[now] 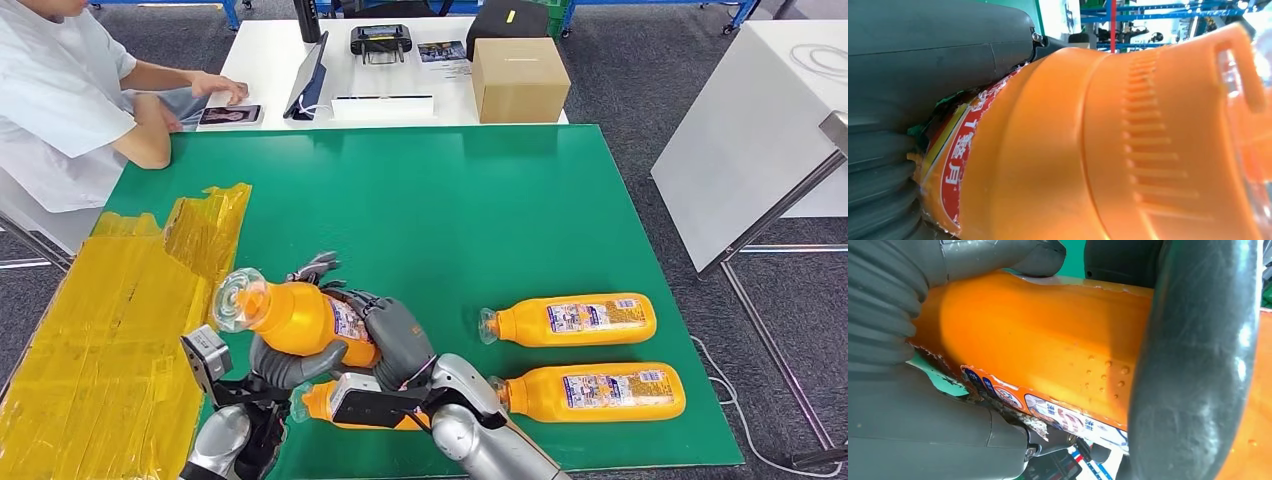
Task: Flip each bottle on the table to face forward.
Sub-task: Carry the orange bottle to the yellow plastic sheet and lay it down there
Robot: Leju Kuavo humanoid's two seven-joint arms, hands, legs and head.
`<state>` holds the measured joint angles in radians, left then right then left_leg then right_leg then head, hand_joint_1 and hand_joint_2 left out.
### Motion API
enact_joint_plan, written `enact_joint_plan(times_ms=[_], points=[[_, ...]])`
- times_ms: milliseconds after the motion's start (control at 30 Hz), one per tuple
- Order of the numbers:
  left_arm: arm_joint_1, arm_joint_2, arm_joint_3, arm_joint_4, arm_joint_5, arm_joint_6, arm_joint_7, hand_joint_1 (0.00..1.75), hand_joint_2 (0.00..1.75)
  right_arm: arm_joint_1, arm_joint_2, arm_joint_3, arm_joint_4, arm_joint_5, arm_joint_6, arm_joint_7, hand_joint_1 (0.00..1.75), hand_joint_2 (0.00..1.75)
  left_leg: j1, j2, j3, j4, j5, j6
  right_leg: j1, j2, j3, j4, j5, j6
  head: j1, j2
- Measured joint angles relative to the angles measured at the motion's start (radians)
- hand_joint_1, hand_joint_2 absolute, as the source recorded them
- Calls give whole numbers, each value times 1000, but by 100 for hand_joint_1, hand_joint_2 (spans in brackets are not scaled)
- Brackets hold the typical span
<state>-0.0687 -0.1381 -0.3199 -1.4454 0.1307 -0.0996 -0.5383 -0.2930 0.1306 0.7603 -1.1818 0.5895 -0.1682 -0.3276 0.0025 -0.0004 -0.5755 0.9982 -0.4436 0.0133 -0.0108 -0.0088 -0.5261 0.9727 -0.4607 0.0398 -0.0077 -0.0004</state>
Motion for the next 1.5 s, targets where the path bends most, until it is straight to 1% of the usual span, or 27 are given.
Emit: enact_joint_plan(times_ms=[500, 533, 567, 633, 667, 700, 833, 900, 1000, 1100, 1200, 1333, 1400, 1433, 1500], points=[[11, -23, 16, -7, 49, 31, -16, 175, 175, -4, 4, 13, 12, -32, -17, 0, 175, 175, 0, 0, 0, 0, 0, 0, 0, 0, 0, 0, 0, 0, 0, 0], [11, -24, 16, -9, 52, 35, -18, 175, 175, -4, 4, 13, 13, -36, -22, 0, 166, 175, 0, 0, 0, 0, 0, 0, 0, 0, 0, 0, 0, 0, 0, 0], [12, -25, 16, -11, 55, 39, -19, 175, 175, -4, 4, 12, 12, -41, -27, -1, 126, 175, 0, 0, 0, 0, 0, 0, 0, 0, 0, 0, 0, 0, 0, 0], [14, -26, 16, -16, 58, 48, -21, 175, 175, -3, 5, 11, 12, -54, -38, -5, 39, 175, 0, 0, 0, 0, 0, 0, 0, 0, 0, 0, 0, 0, 0, 0], [15, -27, 16, -20, 58, 56, -23, 175, 175, -2, 6, 10, 10, -65, -43, -9, 3, 175, 0, 0, 0, 0, 0, 0, 0, 0, 0, 0, 0, 0, 0, 0], [15, -28, 17, -24, 56, 66, -25, 175, 175, 1, 7, 8, 7, -80, -49, -14, 0, 175, 0, 0, 0, 0, 0, 0, 0, 0, 0, 0, 0, 0, 0, 0], [14, -34, 21, -48, 30, 131, -39, 175, 175, 30, 12, -14, -30, -174, -56, -46, 0, 175, 0, 0, 0, 0, 0, 0, 0, 0, 0, 0, 0, 0, 0, 0], [8, -36, 34, -61, 7, 190, -52, 175, 175, 55, 11, -30, -68, -222, -59, -68, 0, 175, 0, 0, 0, 0, 0, 0, 0, 0, 0, 0, 0, 0, 0, 0], [-7, -31, 75, -75, -33, 290, -63, 175, 175, 92, 5, -62, -155, -275, -75, -96, 0, 175, 0, 0, 0, 0, 0, 0, 0, 1, 0, 0, 0, 0, 0, 0], [-18, -23, 101, -88, -81, 351, -73, 175, 175, 116, -3, -91, -230, -300, -88, -106, 0, 175, 1, -1, 1, 0, 0, 0, 0, 0, 0, 0, 0, 0, 0, 0], [-30, -18, 123, -99, -165, 439, -93, 175, 175, 139, -8, -116, -298, -314, -101, -119, 0, 175, 0, 0, 1, 0, 0, 0, 0, 1, 0, 0, 0, 0, 0, 0], [-42, -10, 144, -108, -223, 500, -103, 175, 175, 155, -14, -137, -353, -318, -110, -127, 0, 175, 0, 0, 1, 0, 0, 0, 0, 0, 0, 0, 0, 0, 0, 0], [-47, -5, 149, -108, -303, 558, -98, 175, 175, 161, -15, -144, -373, -322, -119, -136, 0, 175, 0, 0, 1, 0, 0, 0, 0, 1, 0, 0, 0, 0, 0, 0], [-53, 0, 150, -107, -372, 594, -83, 175, 175, 166, -16, -148, -383, -325, -126, -141, 0, 175, 0, 0, 1, 0, 0, 0, 0, 0, 0, 0, 0, 0, 0, 0], [-73, 18, 150, -94, -562, 665, -24, 175, 175, 177, -18, -157, -411, -335, -140, -153, 0, 175, 0, 0, 1, 0, 0, 0, 0, 0, 0, 0, 0, 0, 0, 0]])
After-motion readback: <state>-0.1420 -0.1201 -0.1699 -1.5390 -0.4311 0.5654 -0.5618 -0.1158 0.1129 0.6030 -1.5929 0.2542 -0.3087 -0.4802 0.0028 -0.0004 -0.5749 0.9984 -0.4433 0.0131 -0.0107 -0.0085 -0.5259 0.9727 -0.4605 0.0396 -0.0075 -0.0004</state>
